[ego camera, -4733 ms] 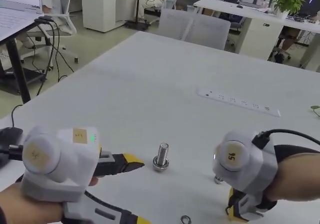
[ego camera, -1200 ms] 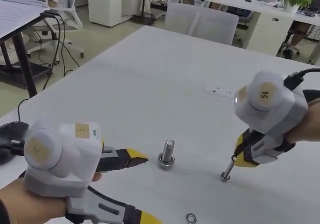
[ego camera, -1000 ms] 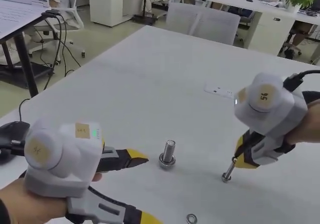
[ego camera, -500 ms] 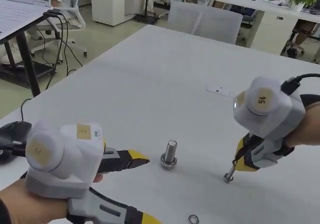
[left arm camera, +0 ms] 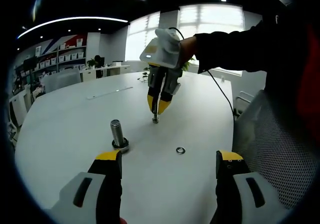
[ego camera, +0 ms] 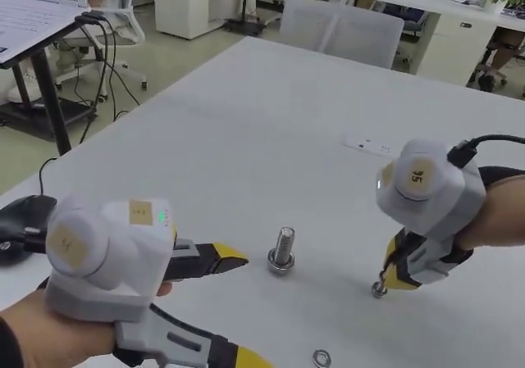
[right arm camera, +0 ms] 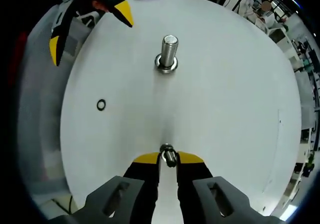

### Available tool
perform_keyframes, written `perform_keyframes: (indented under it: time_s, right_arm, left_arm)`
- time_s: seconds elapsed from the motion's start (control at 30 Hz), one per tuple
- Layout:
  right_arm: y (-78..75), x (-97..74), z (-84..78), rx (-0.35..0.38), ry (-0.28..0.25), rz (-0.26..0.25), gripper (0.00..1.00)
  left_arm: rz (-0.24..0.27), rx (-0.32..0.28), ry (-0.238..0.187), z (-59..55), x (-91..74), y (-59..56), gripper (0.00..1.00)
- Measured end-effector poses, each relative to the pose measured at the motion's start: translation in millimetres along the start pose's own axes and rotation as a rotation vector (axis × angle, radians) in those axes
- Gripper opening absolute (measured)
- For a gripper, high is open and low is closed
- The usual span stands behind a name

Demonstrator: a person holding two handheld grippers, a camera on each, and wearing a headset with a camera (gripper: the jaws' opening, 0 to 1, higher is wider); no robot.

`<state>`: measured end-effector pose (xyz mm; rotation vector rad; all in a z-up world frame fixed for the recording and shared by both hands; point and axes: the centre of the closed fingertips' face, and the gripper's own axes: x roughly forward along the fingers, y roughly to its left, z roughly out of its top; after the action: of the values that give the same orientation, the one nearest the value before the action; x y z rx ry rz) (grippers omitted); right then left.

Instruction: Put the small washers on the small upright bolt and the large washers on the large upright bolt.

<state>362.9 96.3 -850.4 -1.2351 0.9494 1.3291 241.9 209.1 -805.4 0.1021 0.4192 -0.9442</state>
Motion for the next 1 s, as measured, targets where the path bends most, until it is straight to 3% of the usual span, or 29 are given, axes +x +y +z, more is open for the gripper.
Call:
perform_keyframes:
  time_s: [0.5,1.0]
  right_arm:
    - [2.3,13.4,-3.5,0.013,0.000,0.015,0.14]
    - [-1.2,11.1,-4.3,0.027,-0.007,0.002,0.18]
  left_arm:
    - [0.003,-0.006,0.006,-1.5,0.2,-0.2,0.76]
    - [0.000,-0.004,0.007,-1.7,1.1,0.7,0.76]
